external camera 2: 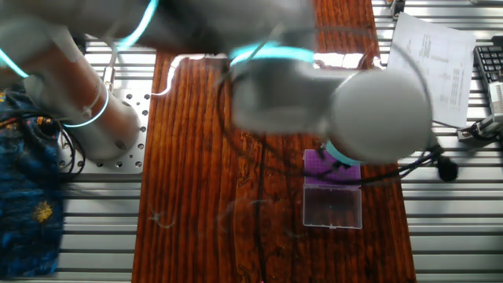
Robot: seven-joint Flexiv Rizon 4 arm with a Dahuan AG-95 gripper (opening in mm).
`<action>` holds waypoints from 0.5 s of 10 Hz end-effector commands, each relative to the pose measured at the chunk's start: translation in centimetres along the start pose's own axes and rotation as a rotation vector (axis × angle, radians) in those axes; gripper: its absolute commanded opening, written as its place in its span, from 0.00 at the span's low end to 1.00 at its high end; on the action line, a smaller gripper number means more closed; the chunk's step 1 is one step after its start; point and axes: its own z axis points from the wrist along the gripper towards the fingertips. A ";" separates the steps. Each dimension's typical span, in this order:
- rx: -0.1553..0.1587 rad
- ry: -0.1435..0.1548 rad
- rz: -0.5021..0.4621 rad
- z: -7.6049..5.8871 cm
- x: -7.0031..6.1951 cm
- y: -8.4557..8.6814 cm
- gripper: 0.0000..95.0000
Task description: Insert a small pipette tip into the holder for small pipette tips
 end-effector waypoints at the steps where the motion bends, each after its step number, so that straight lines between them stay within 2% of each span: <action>1: 0.061 0.159 0.263 0.3 -0.2 0.1 0.00; 2: 0.061 0.161 0.278 0.3 -0.1 0.1 0.00; 3: 0.078 0.169 0.306 0.3 0.3 0.4 0.00; 4: 0.107 0.179 0.307 0.2 0.5 0.6 0.00; 5: 0.146 0.202 0.306 -0.2 0.7 0.9 0.00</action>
